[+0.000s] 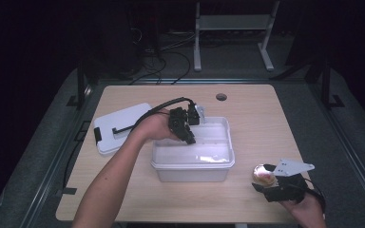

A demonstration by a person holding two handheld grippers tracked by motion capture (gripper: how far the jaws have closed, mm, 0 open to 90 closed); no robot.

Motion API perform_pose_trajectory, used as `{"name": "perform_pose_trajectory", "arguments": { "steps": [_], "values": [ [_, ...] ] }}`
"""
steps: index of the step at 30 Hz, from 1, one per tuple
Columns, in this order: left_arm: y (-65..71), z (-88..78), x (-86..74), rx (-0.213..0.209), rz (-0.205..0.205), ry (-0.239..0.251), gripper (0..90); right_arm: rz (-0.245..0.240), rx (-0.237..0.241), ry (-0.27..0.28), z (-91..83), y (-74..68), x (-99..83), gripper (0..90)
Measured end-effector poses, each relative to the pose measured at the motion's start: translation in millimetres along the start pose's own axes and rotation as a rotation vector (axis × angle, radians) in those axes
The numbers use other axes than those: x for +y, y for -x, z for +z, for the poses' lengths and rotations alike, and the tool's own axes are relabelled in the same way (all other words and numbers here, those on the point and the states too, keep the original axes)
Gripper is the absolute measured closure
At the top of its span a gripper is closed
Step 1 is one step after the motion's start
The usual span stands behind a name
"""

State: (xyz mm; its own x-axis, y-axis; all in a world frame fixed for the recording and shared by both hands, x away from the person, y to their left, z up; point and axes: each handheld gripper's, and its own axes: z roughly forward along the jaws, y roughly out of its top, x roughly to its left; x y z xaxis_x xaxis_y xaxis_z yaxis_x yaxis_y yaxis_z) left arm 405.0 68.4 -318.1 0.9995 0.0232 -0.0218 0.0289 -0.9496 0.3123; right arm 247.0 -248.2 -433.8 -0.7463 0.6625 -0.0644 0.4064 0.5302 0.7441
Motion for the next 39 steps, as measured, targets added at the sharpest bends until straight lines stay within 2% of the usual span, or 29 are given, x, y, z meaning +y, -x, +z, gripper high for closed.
{"name": "perform_pose_trajectory", "arguments": {
  "steps": [5, 10, 16, 24, 28, 31, 34, 35, 39],
  "values": [
    [-2.3, 1.2, -0.6, -0.012, 0.000, 0.003, 88.1, 0.006, -0.001, 0.000, -0.9, 0.3, -0.3, 21.7],
    [-3.0, 1.3, -0.9, -0.016, 0.010, 0.006, 89.0, 0.010, 0.000, 0.001, -1.1, 0.9, -0.6, 21.8],
    [-3.5, 0.7, -0.7, -0.019, -0.001, 0.006, 89.1, 0.007, 0.001, -0.002, -1.1, 0.6, -0.4, 21.8],
    [-3.2, -3.5, -1.3, -0.024, -0.006, 0.021, 89.3, 0.009, -0.001, 0.002, -1.7, 1.2, -0.8, 21.8],
    [-2.7, -7.0, -2.6, -0.029, -0.020, 0.046, 89.2, 0.008, -0.001, 0.003, -1.7, 1.6, -0.9, 21.8],
    [-1.4, -11.9, -4.3, -0.028, -0.020, 0.065, 89.2, 0.009, -0.001, 0.004, -1.8, 1.4, -1.0, 21.8],
    [0.7, -24.4, -6.8, -0.019, -0.023, 0.103, 89.2, 0.008, -0.003, 0.004, -1.8, 1.5, -0.7, 21.8],
    [0.7, -24.4, -6.8, -0.019, -0.023, 0.103, 89.2, 0.008, -0.003, 0.004, -1.8, 1.5, -0.7, 21.8],
    [5.5, -41.2, -9.4, -0.005, -0.016, 0.120, 89.2, 0.010, -0.002, 0.002, -1.3, 1.6, -0.5, 21.8]
  ]
}}
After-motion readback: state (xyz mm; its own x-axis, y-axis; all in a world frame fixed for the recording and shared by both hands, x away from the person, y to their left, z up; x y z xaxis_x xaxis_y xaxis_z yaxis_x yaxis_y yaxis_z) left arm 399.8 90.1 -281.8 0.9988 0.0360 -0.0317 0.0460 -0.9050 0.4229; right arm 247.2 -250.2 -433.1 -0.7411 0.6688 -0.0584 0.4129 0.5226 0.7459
